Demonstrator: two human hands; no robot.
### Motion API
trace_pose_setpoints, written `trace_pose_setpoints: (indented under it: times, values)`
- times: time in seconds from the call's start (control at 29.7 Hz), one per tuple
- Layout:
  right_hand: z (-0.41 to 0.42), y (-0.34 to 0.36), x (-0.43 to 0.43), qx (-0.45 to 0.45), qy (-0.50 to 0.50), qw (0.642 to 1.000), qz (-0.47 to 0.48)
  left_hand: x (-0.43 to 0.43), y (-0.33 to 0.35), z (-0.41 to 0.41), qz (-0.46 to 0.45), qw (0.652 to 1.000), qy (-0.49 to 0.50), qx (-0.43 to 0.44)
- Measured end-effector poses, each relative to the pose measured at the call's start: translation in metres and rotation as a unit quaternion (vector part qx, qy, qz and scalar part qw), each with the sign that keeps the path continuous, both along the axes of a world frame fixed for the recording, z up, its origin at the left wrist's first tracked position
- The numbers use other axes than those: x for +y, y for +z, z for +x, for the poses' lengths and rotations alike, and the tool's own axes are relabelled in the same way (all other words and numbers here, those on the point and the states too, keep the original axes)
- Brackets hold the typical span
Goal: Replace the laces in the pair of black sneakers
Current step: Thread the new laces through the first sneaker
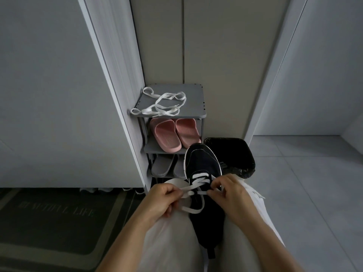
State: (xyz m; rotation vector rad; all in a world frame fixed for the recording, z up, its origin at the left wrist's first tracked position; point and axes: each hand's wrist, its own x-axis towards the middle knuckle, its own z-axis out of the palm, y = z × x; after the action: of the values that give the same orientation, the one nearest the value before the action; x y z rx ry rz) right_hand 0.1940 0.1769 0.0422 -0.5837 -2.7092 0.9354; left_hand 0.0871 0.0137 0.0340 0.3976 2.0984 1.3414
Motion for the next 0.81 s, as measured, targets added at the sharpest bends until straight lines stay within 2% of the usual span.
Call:
trace_pose_setpoints:
  times: [0.17,0.24,0.34,0.44,0.54,0.61,0.71,0.81]
  values:
    - [0.002,-0.002,0.011,-0.052,0.002,0.999,-0.016,-0.004,0.002,-0.004,0.013,0.999,0.009,-0.045]
    - [0.005,-0.009,0.034,-0.043,-0.05,0.997,-0.028,-0.006,0.004,-0.006,-0.004,0.999,-0.018,-0.04]
    - [0.019,-0.014,0.078,-0.06,-0.188,0.979,-0.041,-0.009,0.01,-0.008,-0.039,0.996,-0.084,-0.014]
    - [0.032,-0.018,0.087,-0.087,-0.246,0.965,0.027,-0.008,0.012,-0.006,-0.061,0.987,-0.14,0.04]
    - [0.023,-0.022,0.057,-0.002,-0.175,0.984,0.038,-0.007,0.007,-0.003,-0.073,0.979,-0.137,0.135]
    - [0.013,-0.015,0.033,0.051,-0.088,0.994,0.027,-0.008,0.004,-0.003,-0.071,0.978,-0.125,0.151]
    - [0.003,-0.008,0.01,0.023,0.002,0.996,0.082,-0.012,0.005,-0.005,-0.064,0.984,-0.126,0.109]
    - [0.004,-0.007,0.01,-0.013,0.016,0.997,0.068,-0.016,0.008,-0.007,-0.052,0.989,-0.128,0.057]
